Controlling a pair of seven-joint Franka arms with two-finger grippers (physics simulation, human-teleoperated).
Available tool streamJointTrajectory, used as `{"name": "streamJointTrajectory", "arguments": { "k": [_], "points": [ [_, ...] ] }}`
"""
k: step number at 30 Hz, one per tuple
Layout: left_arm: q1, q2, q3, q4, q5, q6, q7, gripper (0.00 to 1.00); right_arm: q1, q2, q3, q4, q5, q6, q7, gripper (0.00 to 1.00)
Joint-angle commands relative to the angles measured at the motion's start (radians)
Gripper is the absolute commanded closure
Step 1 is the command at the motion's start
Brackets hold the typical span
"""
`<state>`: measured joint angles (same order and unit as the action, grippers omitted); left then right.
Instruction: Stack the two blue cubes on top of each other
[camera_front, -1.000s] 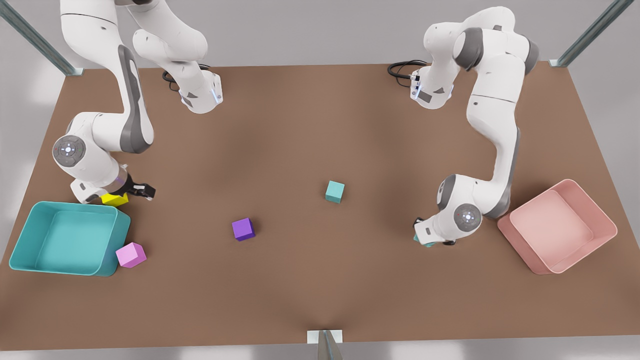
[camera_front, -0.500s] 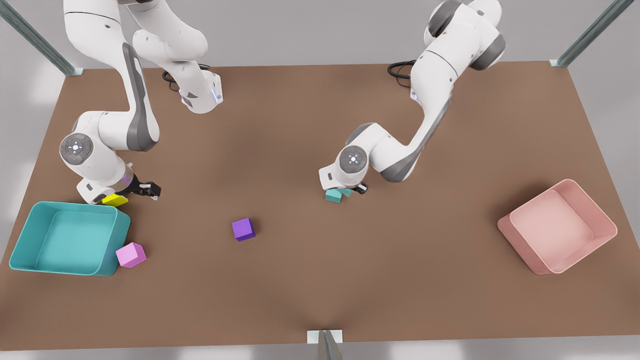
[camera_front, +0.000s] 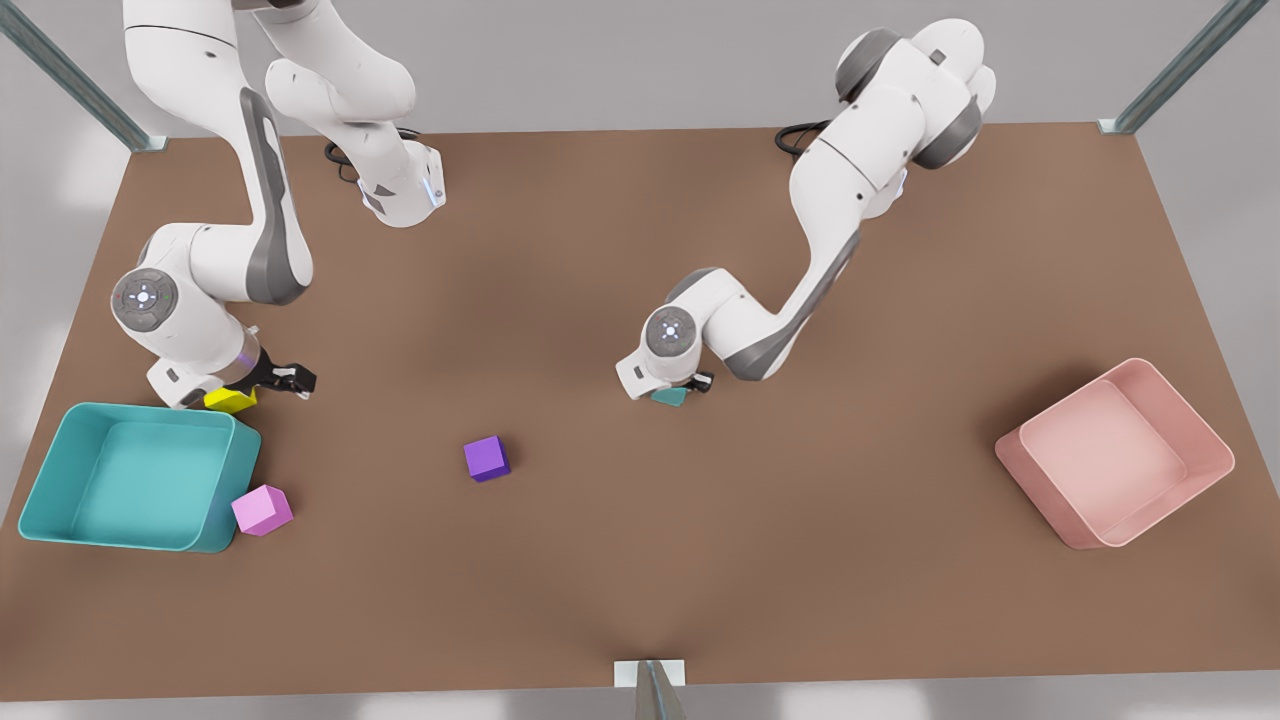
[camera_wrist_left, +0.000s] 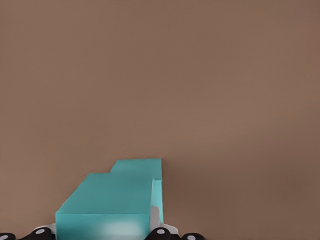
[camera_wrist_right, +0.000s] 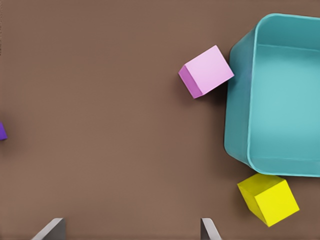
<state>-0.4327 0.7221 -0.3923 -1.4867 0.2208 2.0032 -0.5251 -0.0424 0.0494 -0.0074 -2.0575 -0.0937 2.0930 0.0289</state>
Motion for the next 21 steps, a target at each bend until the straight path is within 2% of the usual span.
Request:
{"name": "streamJointTrajectory", "arguments": {
  "k": [1,17,19,21],
  "points": [
    [-0.001,-0.001,0.000,-0.007,0.003,0.057,-0.242,0.38,0.002,-0.002,0.000,0.000,0.002,-0.001,-0.018,0.00],
    [-0.004,-0.026,0.000,-0.061,0.025,0.057,-0.265,0.38,0.002,0.003,0.000,0.000,0.002,0.001,-0.018,0.00],
    [-0.004,-0.036,-0.002,-0.063,0.025,0.057,-0.265,0.00,0.002,0.001,0.000,0.000,0.002,-0.001,-0.018,0.00],
    [-0.006,-0.033,-0.002,-0.061,0.025,0.054,-0.262,0.00,0.002,0.001,0.000,0.000,0.002,-0.001,-0.018,0.00]
  ]
}}
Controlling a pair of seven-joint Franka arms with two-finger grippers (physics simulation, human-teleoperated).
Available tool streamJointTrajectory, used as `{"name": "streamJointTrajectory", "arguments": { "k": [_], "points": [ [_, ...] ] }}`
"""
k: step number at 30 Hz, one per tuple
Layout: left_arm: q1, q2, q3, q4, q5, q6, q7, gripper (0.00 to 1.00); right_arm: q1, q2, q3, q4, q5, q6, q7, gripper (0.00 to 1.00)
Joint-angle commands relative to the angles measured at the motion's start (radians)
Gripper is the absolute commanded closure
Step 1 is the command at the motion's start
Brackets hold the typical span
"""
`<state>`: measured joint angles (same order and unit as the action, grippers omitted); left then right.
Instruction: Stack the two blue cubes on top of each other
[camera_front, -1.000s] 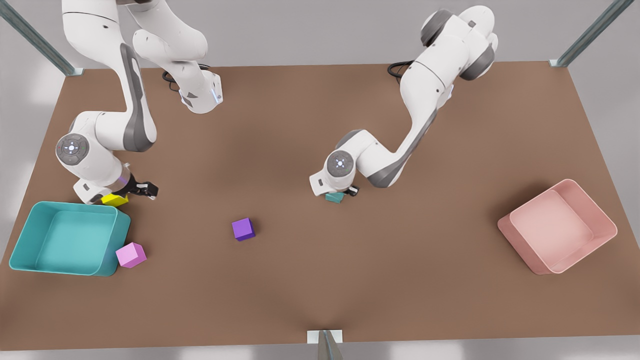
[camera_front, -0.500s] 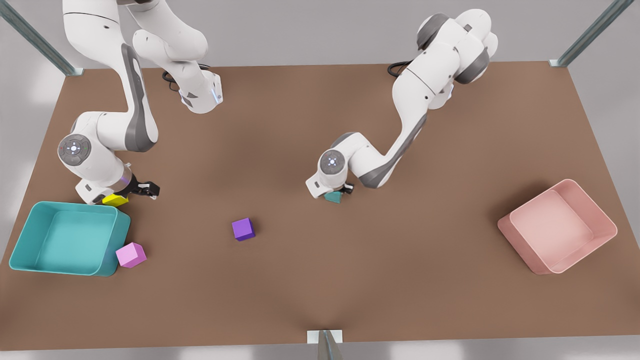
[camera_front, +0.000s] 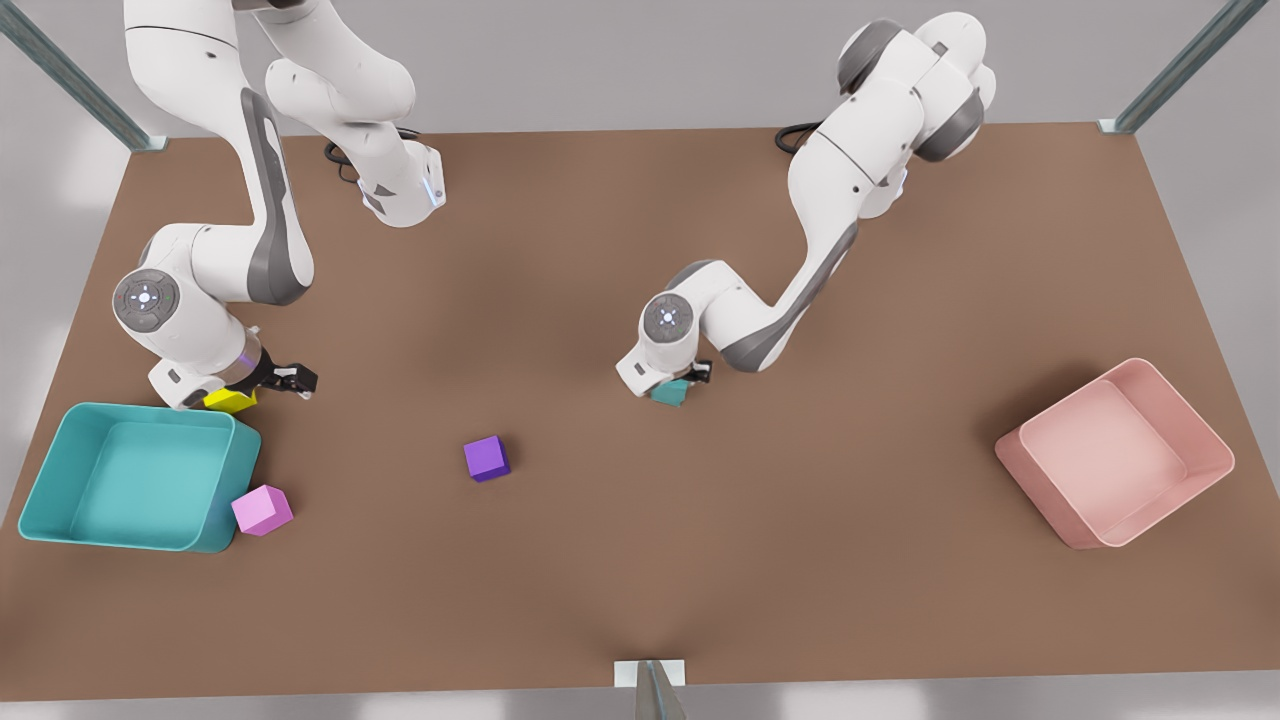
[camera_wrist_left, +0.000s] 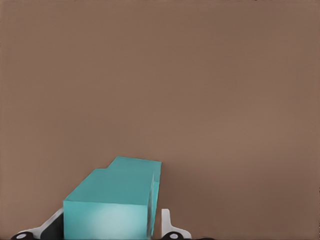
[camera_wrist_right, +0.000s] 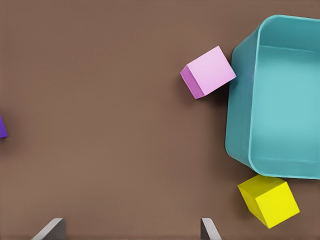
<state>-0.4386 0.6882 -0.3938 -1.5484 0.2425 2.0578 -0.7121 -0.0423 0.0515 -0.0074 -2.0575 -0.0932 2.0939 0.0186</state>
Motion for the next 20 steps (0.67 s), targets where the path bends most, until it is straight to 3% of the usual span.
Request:
{"name": "streamJointTrajectory", "arguments": {
  "k": [1,3,6,8,11,13,14,15,16,20],
  "points": [
    [0.000,-0.002,0.000,0.002,0.003,-0.004,-0.075,0.00,0.002,-0.001,0.000,0.000,0.001,-0.002,-0.008,0.00],
    [0.000,-0.019,0.000,0.008,0.003,-0.019,-0.072,0.00,0.002,0.001,0.000,0.000,0.001,0.000,-0.008,0.00],
    [-0.002,-0.114,-0.011,0.063,-0.002,-0.232,-0.069,0.00,0.002,0.001,-0.002,0.000,0.001,0.002,-0.008,0.00],
    [0.001,-0.121,0.001,0.295,0.000,-0.430,-0.029,0.00,0.002,-0.002,0.000,0.000,0.001,-0.002,-0.008,0.00],
    [0.103,-0.124,0.001,0.456,-0.006,-0.536,0.003,0.00,0.002,-0.002,0.000,0.000,0.001,-0.002,-0.008,0.00],
    [0.343,-0.228,0.001,0.447,-0.014,-0.700,0.276,0.00,0.002,-0.001,0.000,0.000,0.001,0.000,-0.008,0.00],
    [0.281,-0.288,0.281,0.441,-0.185,-0.789,0.591,0.00,0.002,-0.001,0.000,0.000,0.001,0.000,-0.008,0.00],
    [0.307,-0.386,0.351,0.332,-0.279,-0.769,0.663,0.00,0.004,-0.001,0.000,0.000,0.001,0.002,-0.008,0.00],
    [0.334,-0.538,0.348,0.084,-0.290,-0.540,0.681,0.00,0.004,0.001,0.000,0.000,0.001,0.003,-0.008,0.00],
    [0.331,-0.506,0.348,0.117,-0.302,-0.505,0.652,0.00,0.004,0.002,0.000,0.000,0.001,0.005,-0.008,0.00]
  ]
}}
